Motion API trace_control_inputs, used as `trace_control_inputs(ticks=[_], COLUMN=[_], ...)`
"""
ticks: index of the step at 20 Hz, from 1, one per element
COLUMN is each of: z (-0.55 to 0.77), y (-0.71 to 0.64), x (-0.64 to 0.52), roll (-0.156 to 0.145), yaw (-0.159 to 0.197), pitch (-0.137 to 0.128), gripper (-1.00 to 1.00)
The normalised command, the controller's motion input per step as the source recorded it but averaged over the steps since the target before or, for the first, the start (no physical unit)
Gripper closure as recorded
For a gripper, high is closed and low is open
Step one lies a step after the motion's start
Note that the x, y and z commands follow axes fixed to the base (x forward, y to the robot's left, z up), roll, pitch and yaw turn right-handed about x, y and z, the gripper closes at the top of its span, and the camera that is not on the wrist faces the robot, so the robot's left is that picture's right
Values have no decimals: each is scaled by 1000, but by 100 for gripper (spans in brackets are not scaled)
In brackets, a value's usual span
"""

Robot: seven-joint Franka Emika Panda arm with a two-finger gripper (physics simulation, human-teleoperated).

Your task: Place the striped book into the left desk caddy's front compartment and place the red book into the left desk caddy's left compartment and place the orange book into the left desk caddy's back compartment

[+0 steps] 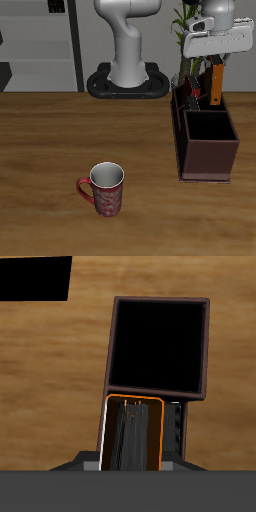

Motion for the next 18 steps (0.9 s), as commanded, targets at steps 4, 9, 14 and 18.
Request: trace_control_inputs(ticks=[4,9,14,18], z=[-100,-67,-52,-27], y=[28,-60,-27,10], x=[40,10,-6,-27], roll=[18,1,4,16], yaw=[6,-5,2,5], pitch=[9,12,7,0], gripper=[100,100,100,100])
